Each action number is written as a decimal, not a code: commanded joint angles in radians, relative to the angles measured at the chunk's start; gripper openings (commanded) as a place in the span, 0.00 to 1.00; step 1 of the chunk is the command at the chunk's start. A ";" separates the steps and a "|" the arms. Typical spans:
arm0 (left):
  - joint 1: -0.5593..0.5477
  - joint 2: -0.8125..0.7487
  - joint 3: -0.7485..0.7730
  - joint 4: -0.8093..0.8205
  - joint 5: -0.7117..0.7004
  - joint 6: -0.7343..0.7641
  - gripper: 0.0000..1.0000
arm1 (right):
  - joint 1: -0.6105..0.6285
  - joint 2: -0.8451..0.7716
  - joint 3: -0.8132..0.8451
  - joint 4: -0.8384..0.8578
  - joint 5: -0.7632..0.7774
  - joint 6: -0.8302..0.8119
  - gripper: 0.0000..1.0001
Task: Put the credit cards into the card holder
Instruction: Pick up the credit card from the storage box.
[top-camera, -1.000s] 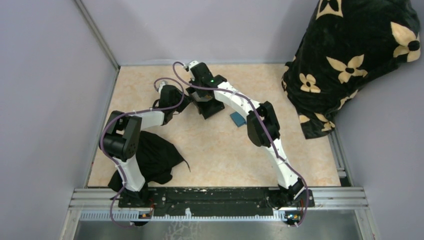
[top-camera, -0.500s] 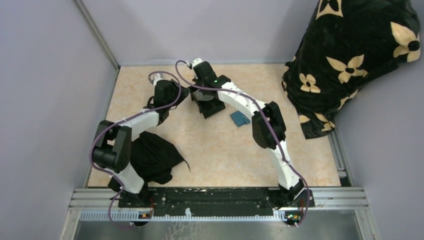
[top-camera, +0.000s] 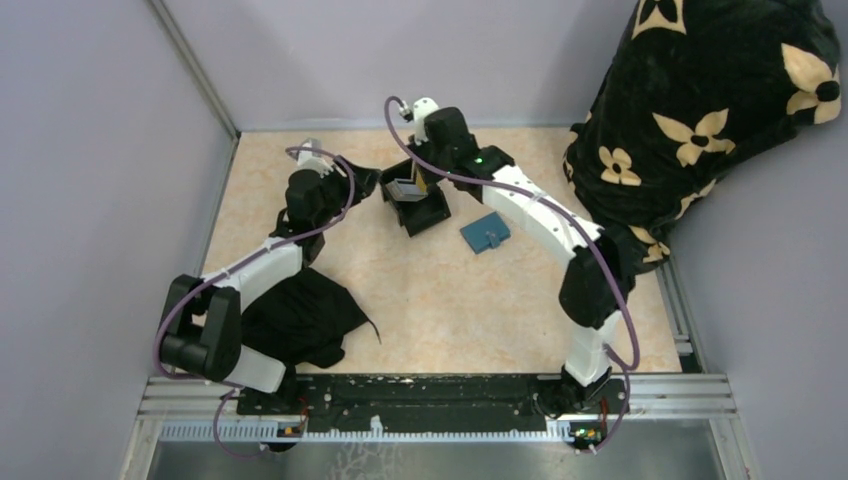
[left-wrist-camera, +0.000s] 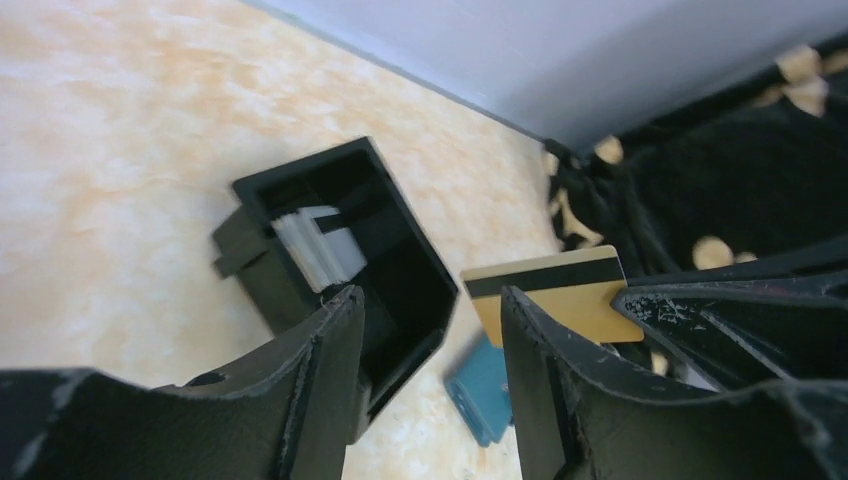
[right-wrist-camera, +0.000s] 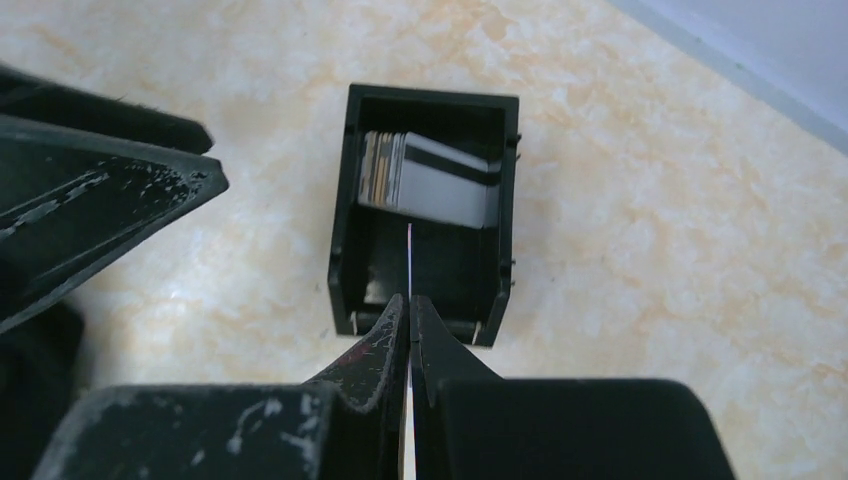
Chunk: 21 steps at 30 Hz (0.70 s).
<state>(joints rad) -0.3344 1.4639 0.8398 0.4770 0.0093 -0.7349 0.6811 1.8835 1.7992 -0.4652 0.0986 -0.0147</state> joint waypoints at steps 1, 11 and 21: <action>0.017 -0.008 -0.050 0.271 0.323 0.090 0.59 | -0.060 -0.195 -0.124 -0.012 -0.196 0.057 0.00; 0.019 0.102 -0.075 0.570 0.875 -0.003 0.56 | -0.129 -0.421 -0.446 0.062 -0.532 0.132 0.00; 0.014 0.177 -0.053 0.652 1.060 -0.062 0.48 | -0.175 -0.448 -0.539 0.148 -0.716 0.205 0.00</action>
<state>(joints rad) -0.3187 1.6238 0.7753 1.0420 0.9394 -0.7742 0.5396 1.4857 1.2625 -0.4206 -0.5026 0.1505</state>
